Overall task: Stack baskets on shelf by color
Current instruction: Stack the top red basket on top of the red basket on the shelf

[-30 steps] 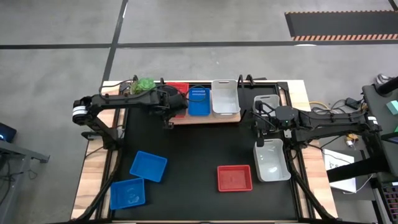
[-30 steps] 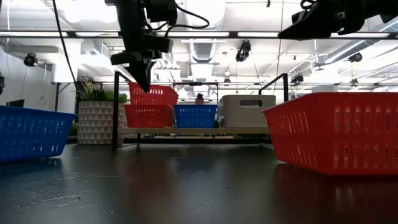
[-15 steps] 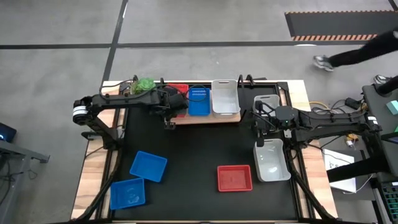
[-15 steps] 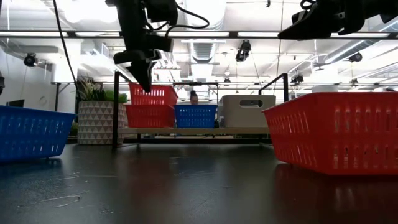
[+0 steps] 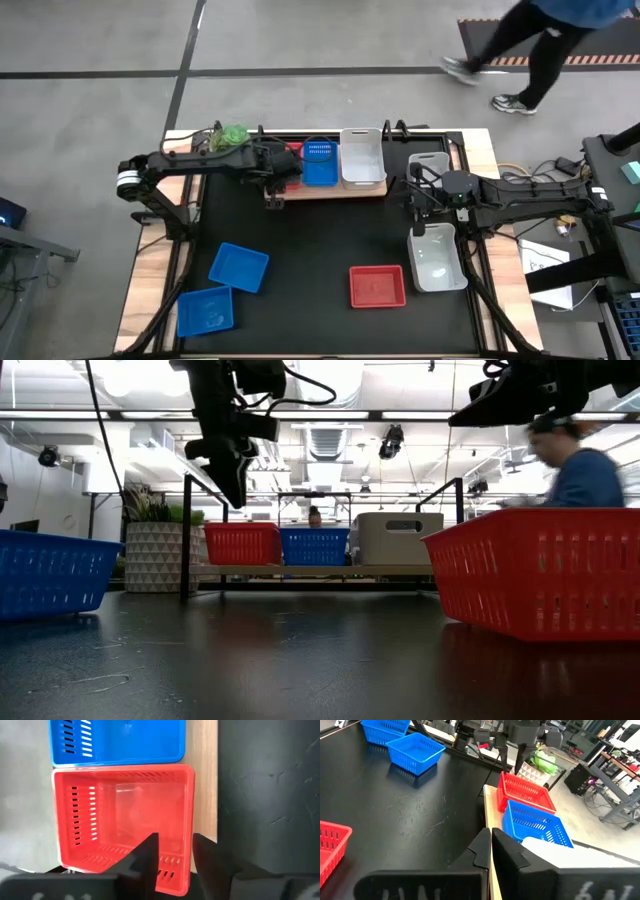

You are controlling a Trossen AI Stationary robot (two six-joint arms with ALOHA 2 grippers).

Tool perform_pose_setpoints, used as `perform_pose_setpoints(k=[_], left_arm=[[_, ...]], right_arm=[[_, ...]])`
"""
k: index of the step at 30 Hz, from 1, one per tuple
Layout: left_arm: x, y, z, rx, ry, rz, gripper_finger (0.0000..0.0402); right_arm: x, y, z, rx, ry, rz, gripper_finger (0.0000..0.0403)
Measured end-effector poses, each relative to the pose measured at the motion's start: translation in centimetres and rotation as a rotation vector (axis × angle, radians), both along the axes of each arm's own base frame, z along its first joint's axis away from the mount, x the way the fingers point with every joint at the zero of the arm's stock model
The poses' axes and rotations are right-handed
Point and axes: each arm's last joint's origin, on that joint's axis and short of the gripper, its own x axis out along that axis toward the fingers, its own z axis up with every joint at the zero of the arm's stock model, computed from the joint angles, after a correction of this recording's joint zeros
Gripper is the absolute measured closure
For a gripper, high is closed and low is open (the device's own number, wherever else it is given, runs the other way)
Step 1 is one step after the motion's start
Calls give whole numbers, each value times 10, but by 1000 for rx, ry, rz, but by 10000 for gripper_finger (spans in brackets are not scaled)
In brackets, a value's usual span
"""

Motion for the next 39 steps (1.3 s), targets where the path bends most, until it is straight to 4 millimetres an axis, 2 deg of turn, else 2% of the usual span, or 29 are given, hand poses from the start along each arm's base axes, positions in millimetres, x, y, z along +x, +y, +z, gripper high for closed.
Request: perform_pose_setpoints(k=[7,18,26,39], left_arm=[[9,2,7,16,-115,-1,284],[13,13,-23,40,-152,53,336],[15,9,-27,-17,-202,98,362],[16,9,-27,-37,-239,130,364]], right_arm=[[0,0,0,0,-1,0,394],[0,0,0,6,-3,-2,394],[0,0,0,6,-3,-2,394],[0,0,0,14,-3,-4,394]])
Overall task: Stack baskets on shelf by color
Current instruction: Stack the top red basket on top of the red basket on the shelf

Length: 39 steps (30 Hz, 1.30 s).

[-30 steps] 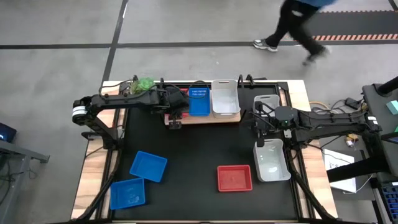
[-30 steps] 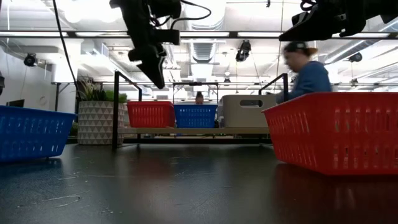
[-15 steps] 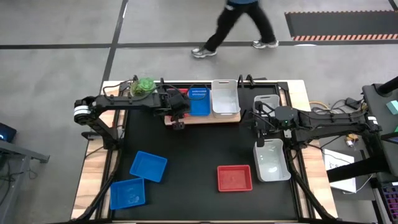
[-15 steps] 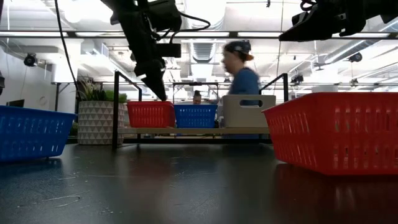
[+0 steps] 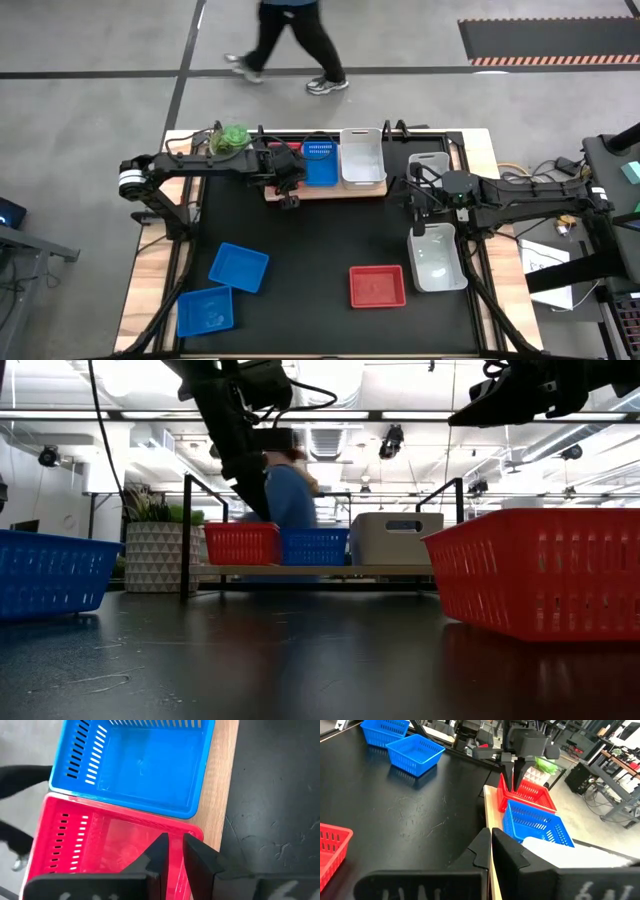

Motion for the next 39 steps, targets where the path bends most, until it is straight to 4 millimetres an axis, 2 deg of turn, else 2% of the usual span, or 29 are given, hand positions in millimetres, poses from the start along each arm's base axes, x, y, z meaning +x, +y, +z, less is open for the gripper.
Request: perform_pose_setpoints(k=[11,16,21,26,32,39], left_arm=[[2,0,2,-24,-52,50,364],[0,5,5,-14,-22,65,364],[-4,9,-12,-23,52,77,364],[2,9,-20,-42,66,63,364],[11,7,-18,-49,9,32,364],[8,8,-17,-35,33,39,364]], right_arm=[[0,0,0,0,0,-1,394],[0,0,0,0,1,0,394],[0,0,0,1,1,0,394],[0,0,0,1,1,-1,394],[0,0,0,1,2,0,394],[0,0,0,1,4,0,394]])
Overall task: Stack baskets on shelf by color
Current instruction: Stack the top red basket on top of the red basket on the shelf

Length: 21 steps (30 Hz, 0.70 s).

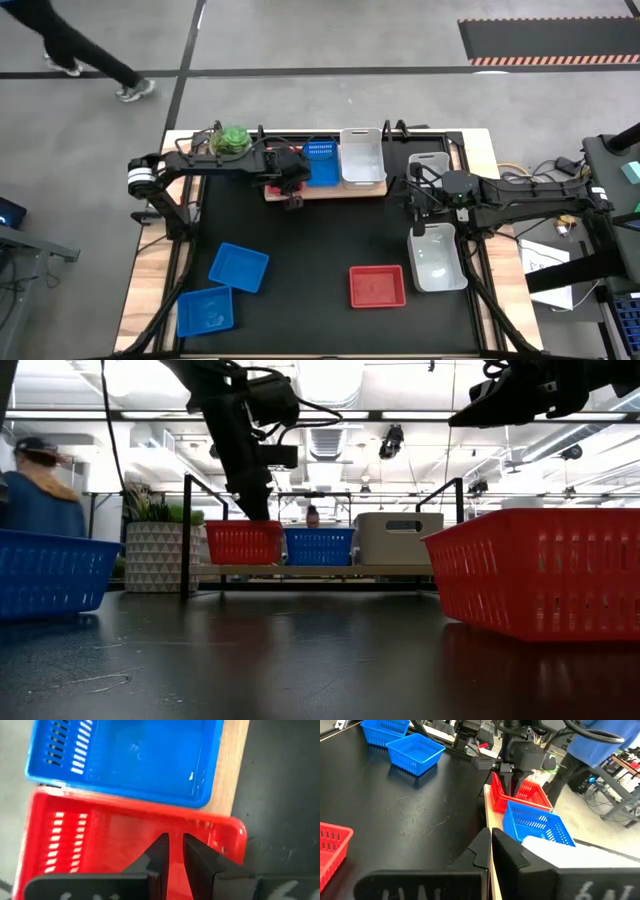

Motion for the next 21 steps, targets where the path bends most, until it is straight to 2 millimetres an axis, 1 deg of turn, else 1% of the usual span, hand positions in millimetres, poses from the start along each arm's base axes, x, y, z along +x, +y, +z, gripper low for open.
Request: perform_pose_setpoints(k=[2,6,9,11,14,18,21], left_arm=[[-1,-1,9,12,-6,2,364],[-6,-9,38,14,-53,-27,364],[-11,-20,44,-86,-52,-122,364],[-15,-27,42,-157,-47,-177,364],[-19,-35,30,-191,3,-203,364],[-19,-36,11,-172,58,-184,364],[-19,-33,3,-95,105,-139,364]], right_arm=[[0,0,0,0,0,0,394],[0,0,0,3,0,-1,394],[0,0,0,8,-1,-3,394],[0,0,0,13,0,-4,394],[0,0,0,19,1,-6,394],[0,0,-1,25,4,-9,394],[0,0,-1,26,5,-9,394]])
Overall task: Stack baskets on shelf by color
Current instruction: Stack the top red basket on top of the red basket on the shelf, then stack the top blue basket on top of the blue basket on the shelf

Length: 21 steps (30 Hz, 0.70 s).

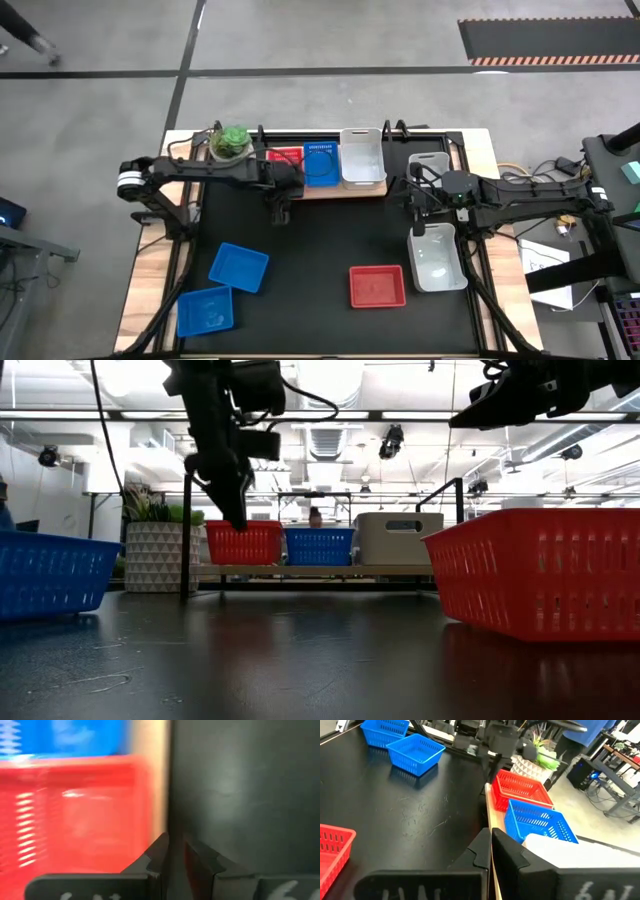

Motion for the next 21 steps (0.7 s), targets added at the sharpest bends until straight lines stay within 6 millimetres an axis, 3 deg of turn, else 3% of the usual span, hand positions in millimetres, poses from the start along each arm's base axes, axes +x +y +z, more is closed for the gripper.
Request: perform_pose_setpoints(k=[3,14,21], left_arm=[[1,3,1,72,2,30,364],[5,1,4,73,-43,41,364],[12,-30,25,37,-229,-16,364]], right_arm=[[0,0,0,2,0,-1,394],[0,0,0,11,-1,-4,394],[0,0,0,48,-4,-16,394]])
